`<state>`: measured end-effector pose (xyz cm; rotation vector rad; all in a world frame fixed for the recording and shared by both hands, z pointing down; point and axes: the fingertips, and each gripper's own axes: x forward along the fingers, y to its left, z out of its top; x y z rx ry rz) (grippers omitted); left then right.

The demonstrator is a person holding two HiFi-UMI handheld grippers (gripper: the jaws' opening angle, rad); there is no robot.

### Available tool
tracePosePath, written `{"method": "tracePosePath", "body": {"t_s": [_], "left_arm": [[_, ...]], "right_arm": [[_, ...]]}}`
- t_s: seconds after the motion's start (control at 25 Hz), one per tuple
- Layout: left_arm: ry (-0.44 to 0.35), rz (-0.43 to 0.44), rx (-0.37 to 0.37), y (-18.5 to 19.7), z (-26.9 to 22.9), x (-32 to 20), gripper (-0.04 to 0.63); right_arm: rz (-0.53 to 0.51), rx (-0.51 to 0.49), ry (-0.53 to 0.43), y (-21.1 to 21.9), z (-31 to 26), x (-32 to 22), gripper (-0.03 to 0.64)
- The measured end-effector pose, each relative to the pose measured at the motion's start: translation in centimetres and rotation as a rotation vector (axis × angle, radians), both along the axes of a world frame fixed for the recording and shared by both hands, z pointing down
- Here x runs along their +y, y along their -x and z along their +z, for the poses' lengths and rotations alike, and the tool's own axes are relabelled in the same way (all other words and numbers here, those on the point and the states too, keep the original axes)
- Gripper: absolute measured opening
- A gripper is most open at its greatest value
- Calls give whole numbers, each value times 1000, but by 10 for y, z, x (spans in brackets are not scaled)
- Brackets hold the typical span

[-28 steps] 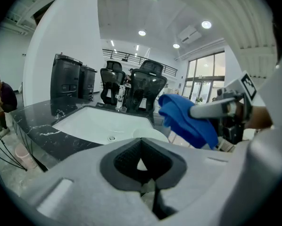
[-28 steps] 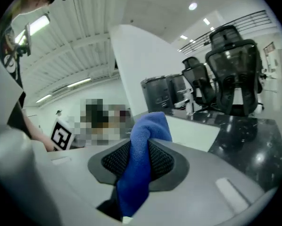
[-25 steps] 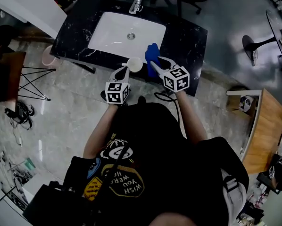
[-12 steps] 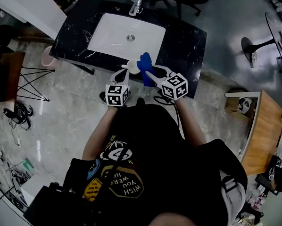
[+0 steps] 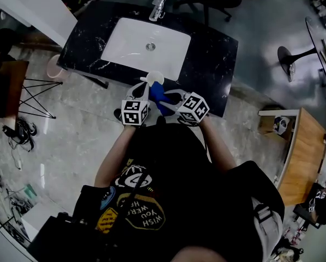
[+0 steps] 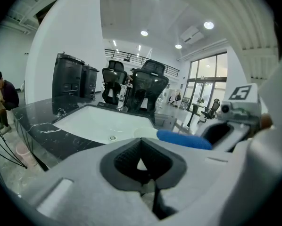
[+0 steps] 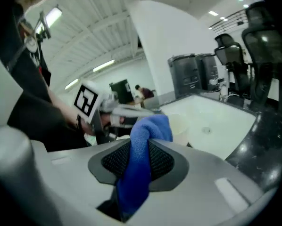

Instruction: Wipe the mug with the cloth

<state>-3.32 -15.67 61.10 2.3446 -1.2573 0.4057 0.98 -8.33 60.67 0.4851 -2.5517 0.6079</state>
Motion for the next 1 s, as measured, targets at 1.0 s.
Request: {"method": "tracePosePath", "body": {"t_s": [1.0], "left_arm": [[50, 1, 1, 3, 6, 5, 3]], "right_arm": [[190, 196, -91, -38, 16, -47, 103]]}}
